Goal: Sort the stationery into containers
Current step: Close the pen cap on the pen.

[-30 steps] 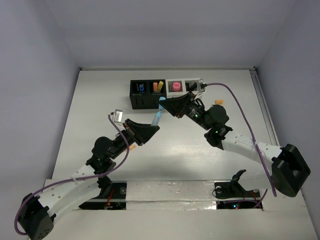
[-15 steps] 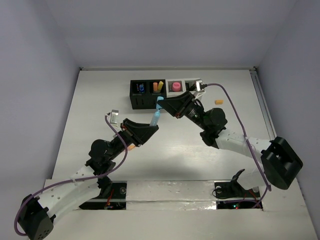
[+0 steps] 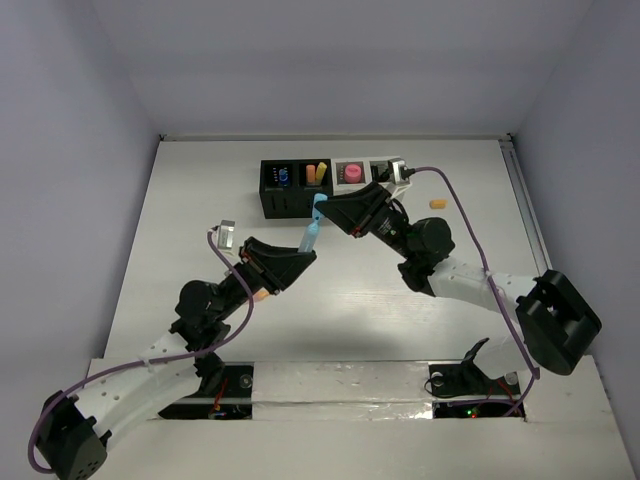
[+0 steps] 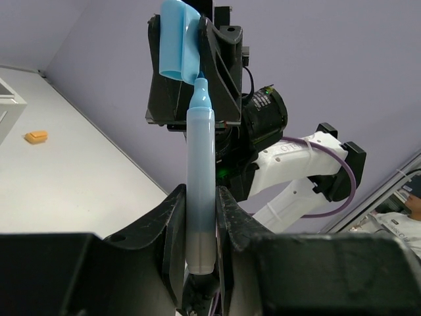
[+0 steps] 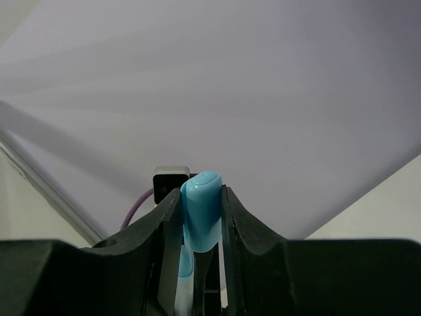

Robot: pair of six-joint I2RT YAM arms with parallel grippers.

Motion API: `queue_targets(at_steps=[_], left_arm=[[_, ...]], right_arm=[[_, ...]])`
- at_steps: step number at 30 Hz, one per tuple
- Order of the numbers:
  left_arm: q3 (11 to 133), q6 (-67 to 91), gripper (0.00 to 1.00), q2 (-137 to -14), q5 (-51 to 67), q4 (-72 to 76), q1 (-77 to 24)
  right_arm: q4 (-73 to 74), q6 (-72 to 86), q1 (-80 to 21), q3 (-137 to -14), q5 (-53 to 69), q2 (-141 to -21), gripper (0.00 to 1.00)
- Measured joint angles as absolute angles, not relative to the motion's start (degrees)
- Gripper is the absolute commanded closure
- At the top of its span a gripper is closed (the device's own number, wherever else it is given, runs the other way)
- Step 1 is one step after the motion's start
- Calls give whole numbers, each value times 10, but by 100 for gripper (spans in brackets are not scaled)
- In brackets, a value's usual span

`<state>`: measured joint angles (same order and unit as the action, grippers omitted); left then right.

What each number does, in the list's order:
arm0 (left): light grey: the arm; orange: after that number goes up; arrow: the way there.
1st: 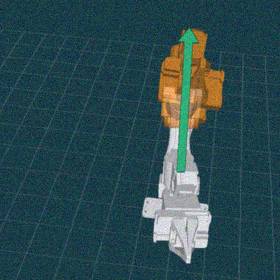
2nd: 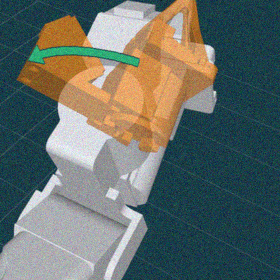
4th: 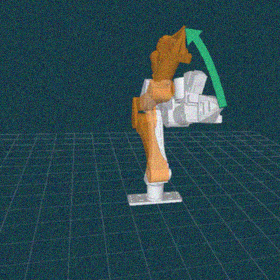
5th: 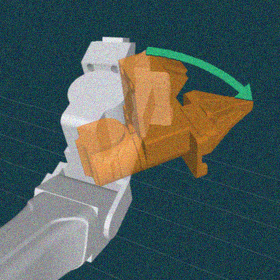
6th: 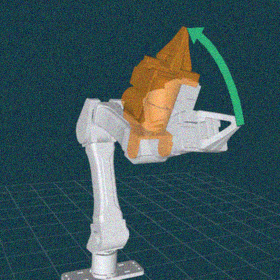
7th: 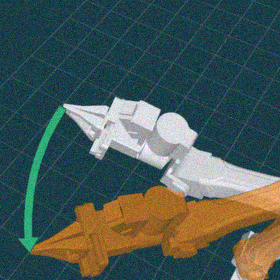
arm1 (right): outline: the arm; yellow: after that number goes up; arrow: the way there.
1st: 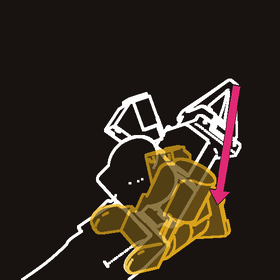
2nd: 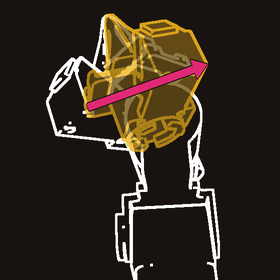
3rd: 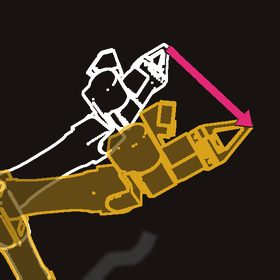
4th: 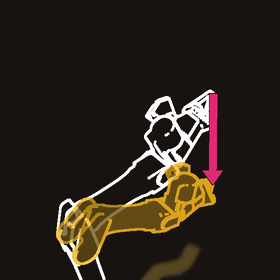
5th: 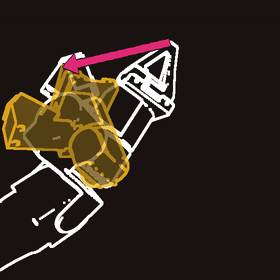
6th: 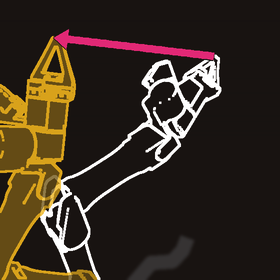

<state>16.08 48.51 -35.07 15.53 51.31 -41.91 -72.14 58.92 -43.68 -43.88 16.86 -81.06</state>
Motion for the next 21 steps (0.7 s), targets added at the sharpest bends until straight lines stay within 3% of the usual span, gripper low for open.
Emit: queue_targets(at_steps=[21], left_arm=[[161,485,100,-344,187,513,-419]], right_arm=[[-729,611,-437,-442,170,-811,97]])
